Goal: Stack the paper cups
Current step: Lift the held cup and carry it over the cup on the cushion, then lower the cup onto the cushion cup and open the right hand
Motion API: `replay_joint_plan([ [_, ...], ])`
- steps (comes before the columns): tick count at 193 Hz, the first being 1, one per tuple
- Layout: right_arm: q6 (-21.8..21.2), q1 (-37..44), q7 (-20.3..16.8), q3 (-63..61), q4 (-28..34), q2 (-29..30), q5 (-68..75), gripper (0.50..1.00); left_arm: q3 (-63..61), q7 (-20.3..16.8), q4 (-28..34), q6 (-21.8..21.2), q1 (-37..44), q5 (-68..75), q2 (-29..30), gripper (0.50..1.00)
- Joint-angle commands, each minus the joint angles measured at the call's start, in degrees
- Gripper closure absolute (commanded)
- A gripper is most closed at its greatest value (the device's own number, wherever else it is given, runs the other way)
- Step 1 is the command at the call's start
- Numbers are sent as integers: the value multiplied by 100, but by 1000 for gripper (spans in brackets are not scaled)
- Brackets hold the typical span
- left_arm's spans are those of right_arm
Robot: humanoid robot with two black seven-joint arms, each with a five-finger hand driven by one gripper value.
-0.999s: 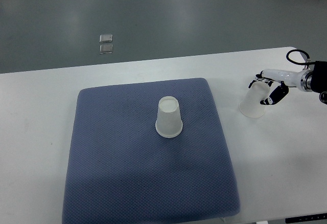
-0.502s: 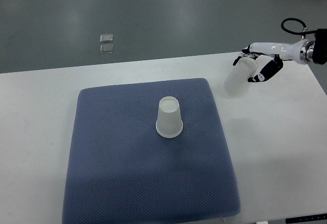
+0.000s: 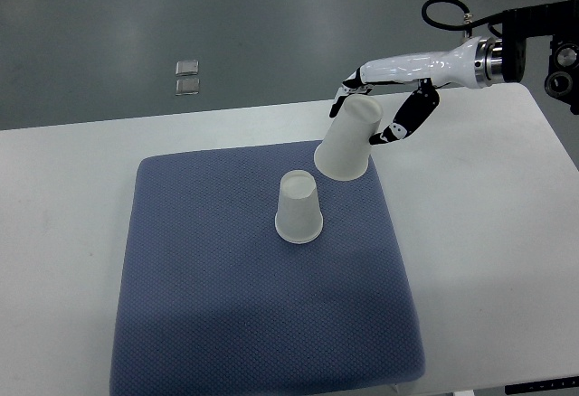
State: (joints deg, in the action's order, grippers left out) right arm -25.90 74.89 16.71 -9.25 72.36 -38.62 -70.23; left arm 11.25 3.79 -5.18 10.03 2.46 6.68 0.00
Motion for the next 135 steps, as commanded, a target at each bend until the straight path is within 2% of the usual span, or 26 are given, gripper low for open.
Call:
replay_joint_plan([
  [1, -179, 149, -27, 20, 6, 180, -8, 762, 0, -1, 0, -1, 0, 0, 0, 500],
  [57, -231, 509, -256, 266, 6, 646, -26, 762, 0, -1, 0, -1, 0, 0, 0, 500],
  [135, -240, 624, -265, 468, -90, 1015, -43, 758, 0, -1, 0, -1, 0, 0, 0, 500],
])
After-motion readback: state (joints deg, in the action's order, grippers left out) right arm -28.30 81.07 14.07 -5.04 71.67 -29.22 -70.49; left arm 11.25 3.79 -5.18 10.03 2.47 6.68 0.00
